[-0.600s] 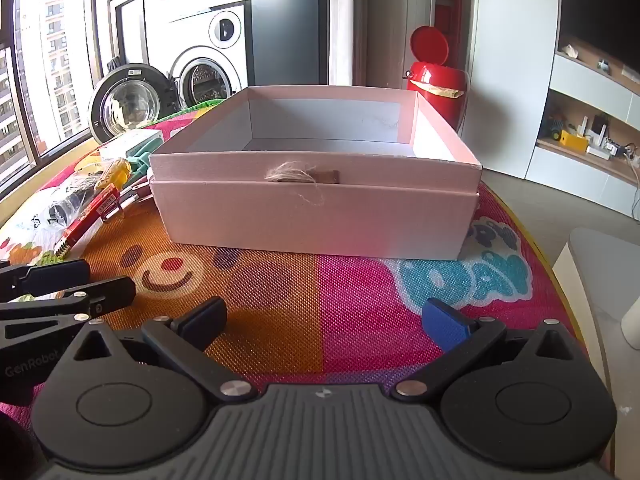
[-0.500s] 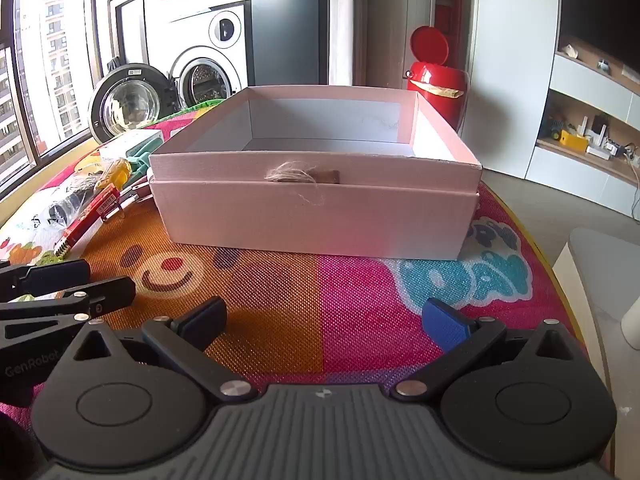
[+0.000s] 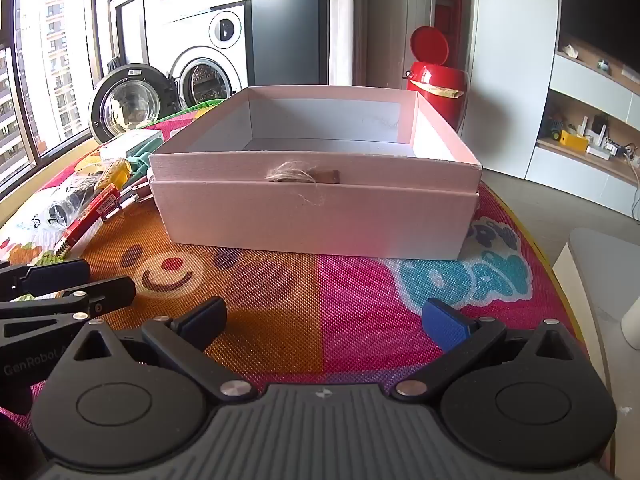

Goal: Organize rigid objects

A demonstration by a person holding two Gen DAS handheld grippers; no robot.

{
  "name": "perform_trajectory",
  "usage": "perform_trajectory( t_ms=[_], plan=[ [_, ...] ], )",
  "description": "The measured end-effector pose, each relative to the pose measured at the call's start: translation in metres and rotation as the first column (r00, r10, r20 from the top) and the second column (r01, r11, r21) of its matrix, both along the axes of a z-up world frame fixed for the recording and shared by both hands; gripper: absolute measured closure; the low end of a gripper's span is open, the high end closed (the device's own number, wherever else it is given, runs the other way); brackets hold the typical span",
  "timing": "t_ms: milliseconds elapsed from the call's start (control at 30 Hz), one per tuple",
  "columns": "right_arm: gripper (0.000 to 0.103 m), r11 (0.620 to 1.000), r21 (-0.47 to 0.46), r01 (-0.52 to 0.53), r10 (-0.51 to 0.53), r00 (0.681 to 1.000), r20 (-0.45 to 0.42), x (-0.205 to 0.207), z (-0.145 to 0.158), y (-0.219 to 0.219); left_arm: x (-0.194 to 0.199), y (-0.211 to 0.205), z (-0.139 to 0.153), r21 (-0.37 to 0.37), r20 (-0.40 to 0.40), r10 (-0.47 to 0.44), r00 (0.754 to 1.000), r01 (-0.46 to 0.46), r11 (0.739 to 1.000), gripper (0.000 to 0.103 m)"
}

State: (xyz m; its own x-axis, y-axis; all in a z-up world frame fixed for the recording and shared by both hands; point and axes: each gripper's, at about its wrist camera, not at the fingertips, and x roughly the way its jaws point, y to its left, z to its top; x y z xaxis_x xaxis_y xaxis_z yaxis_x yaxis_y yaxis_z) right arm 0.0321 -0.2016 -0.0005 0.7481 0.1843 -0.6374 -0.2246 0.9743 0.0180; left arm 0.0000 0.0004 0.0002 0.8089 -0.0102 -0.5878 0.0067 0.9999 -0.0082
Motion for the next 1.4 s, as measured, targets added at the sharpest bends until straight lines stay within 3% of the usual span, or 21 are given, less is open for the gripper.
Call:
perform_trajectory(
  t_ms=[1400],
  plan=[
    [0.0,1.0,0.0,0.0,0.0,1.0,0.0,-0.0003,0.0002,0.0,0.0013,-0.0023,-0.0002,0.017,0.001,0.001,1.0,-0.001,1.0,0.053]
  ],
)
